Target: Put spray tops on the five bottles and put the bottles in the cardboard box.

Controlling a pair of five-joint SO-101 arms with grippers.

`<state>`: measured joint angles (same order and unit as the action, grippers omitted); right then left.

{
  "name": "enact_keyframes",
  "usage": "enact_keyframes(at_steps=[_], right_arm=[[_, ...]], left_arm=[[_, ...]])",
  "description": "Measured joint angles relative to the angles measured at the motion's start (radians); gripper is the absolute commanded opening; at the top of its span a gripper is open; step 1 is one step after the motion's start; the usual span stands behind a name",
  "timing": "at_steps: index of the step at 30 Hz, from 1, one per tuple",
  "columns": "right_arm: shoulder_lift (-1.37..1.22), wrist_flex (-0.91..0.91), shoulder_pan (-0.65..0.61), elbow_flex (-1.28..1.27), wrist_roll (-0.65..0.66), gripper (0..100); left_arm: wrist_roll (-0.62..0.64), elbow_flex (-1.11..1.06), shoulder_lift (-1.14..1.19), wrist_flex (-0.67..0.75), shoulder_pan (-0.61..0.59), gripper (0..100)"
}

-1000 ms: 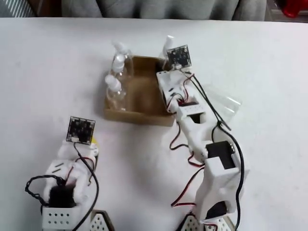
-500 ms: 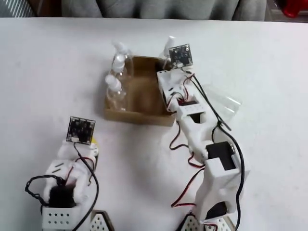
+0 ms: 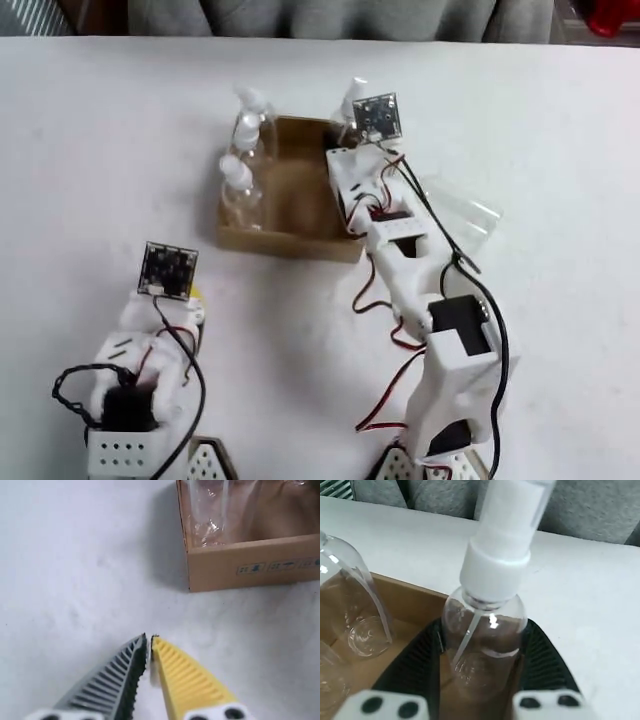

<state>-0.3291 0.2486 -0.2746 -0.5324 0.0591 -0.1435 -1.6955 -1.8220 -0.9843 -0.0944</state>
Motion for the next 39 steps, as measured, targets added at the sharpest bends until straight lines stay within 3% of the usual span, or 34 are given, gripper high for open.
enact_keyframes(at_steps=[22, 31, 39], right_arm=[[0.123, -0.206, -0.008, -0.018, 0.037, 1.5], [0.072, 0.104, -0.015, -0.114, 0.037, 1.5], [0.012, 0.094, -0.017, -0.046, 0.037, 1.5]], left_arm=[[0.0, 0.0, 0.0, 0.0, 0.0, 3], [0.0, 0.0, 0.0, 0.0, 0.0, 3], [0.0, 0.0, 0.0, 0.0, 0.0, 3]])
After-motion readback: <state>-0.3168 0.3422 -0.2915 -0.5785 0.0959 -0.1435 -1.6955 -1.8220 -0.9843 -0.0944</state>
